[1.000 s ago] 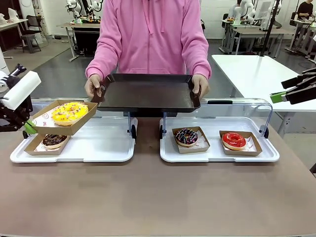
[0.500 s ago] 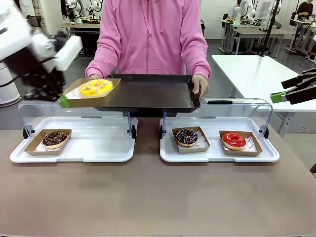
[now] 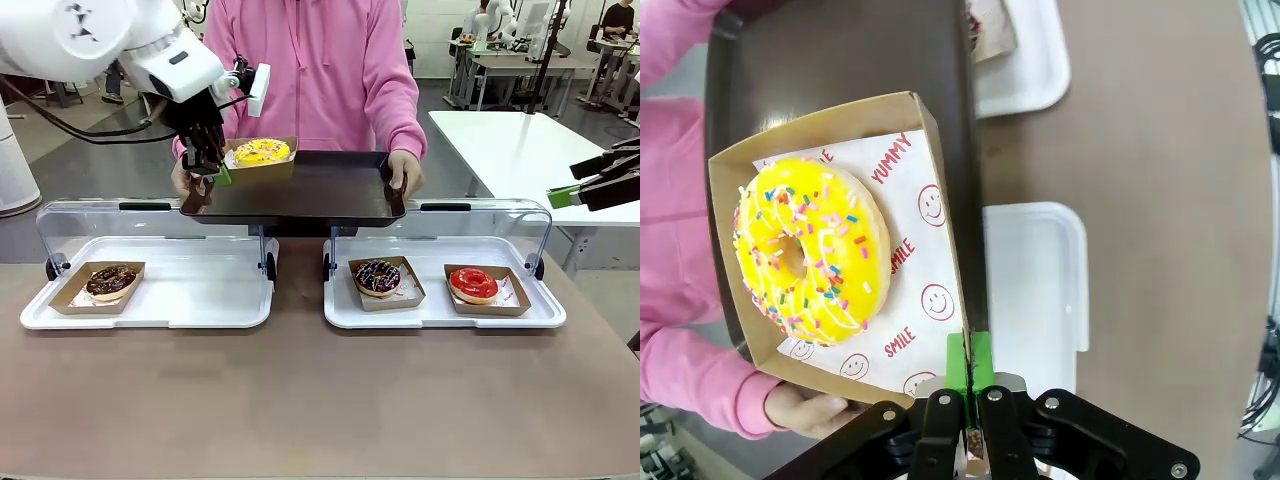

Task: Provide the desired donut to the person.
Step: Place the picked Paper togo box onto the Handle tray extended by the person.

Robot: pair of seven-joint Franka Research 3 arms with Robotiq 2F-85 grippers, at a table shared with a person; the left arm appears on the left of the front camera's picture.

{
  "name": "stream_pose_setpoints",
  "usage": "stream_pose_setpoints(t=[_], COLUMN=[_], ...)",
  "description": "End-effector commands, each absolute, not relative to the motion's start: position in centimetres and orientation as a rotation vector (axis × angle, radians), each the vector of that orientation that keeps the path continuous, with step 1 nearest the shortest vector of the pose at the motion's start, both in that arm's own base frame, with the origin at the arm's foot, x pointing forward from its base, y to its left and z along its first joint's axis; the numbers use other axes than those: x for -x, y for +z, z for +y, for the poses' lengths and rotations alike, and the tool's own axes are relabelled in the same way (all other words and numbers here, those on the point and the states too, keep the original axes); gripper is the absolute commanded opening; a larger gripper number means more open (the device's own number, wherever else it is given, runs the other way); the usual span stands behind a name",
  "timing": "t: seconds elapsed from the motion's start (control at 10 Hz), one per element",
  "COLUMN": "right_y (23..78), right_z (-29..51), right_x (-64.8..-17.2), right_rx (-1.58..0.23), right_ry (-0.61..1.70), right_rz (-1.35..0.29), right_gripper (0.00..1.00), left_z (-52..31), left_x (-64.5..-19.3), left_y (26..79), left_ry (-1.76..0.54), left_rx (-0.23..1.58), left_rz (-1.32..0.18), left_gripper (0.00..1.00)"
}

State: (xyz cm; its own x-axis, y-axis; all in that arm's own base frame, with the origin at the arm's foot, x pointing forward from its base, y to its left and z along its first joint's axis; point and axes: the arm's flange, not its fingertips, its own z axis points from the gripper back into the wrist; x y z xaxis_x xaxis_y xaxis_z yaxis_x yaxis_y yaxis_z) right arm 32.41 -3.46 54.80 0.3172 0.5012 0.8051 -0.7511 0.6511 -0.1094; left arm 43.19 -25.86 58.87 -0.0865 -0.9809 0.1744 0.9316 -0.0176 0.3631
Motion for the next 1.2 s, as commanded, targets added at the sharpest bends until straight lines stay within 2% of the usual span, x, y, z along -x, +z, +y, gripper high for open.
stream_pose_setpoints(t=[0.0, 0.5, 0.8, 0.9, 1.0, 1.1], right_y=[54.6, 54.6, 54.6, 54.6, 54.6, 54.6], right_z=[-3.4, -3.4, -3.4, -3.4, -3.4, -3.4], right_x=[-32.5, -32.5, -32.5, -32.5, -32.5, -32.5], right_rx=[-0.31, -0.31, -0.31, -0.31, -0.31, -0.31], right_ry=[0.846, 0.846, 0.846, 0.846, 0.846, 0.846], right_rz=[-0.925, -0.925, -0.925, -0.925, -0.925, -0.925], right_gripper=[1.0, 1.0, 1.0, 1.0, 1.0, 1.0], left_z=[-26.1, -26.2, -26.1, -26.1, -26.1, -26.0], left_x=[-45.7, -50.7, -50.9, -50.9, -50.9, -50.7], left_y=[58.9, 55.0, 54.1, 54.1, 54.1, 54.4], left_ry=[-1.575, -1.57, -1.562, -1.578, -1.572, -1.568], left_rx=[-0.186, -0.298, -0.279, -0.254, -0.246, -0.232], left_rz=[-0.42, -0.35, -0.332, -0.319, -0.312, -0.305], left_gripper=[0.01, 0.01, 0.01, 0.46, 0.58, 1.0])
